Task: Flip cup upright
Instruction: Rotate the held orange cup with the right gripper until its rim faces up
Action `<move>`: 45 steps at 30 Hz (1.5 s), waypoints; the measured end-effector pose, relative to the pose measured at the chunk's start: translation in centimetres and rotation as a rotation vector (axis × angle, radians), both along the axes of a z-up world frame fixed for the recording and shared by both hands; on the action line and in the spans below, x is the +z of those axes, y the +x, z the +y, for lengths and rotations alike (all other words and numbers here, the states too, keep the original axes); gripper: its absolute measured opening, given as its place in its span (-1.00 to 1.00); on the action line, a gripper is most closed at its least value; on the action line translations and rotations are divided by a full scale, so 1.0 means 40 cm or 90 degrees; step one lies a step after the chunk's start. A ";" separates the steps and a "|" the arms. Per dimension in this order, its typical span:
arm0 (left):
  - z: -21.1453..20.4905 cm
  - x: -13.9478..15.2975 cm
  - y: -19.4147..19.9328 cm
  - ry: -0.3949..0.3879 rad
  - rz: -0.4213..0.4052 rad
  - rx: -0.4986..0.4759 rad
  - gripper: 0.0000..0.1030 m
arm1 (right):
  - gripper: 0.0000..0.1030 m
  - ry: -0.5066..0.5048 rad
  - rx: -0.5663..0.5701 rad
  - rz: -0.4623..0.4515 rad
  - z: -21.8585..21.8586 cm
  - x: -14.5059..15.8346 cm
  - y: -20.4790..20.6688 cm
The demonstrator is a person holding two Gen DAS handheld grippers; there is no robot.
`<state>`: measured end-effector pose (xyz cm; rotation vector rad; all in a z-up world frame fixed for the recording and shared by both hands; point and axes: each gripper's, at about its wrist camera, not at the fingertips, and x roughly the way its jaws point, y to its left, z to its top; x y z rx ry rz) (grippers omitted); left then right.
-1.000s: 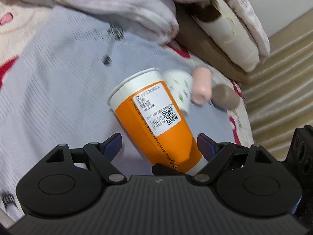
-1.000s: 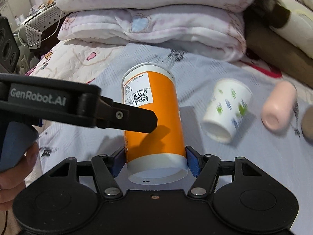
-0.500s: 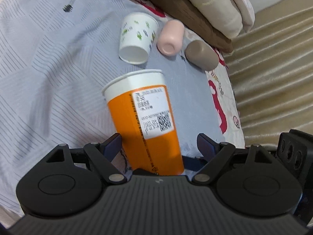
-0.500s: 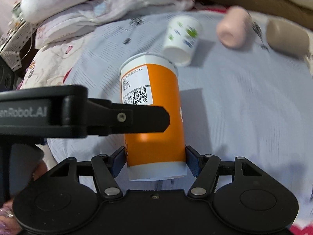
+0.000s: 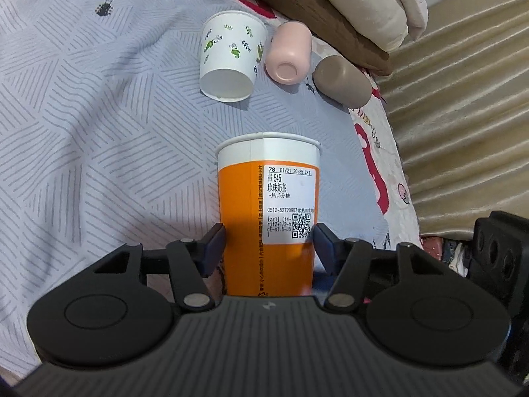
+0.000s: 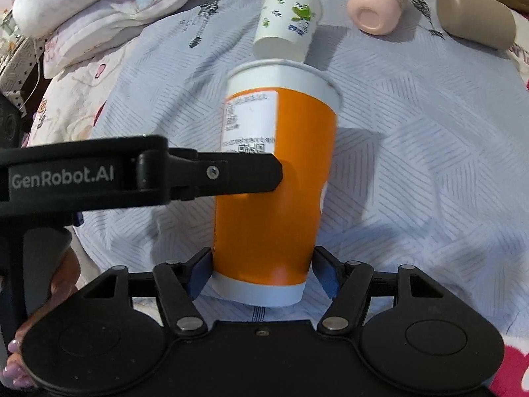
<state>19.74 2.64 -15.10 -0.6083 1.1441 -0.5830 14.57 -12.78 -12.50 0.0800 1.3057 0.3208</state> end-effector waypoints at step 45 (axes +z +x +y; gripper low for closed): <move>-0.037 0.168 -0.045 0.152 -0.376 -0.064 0.42 | 0.45 -0.077 0.213 -0.419 0.044 0.060 0.013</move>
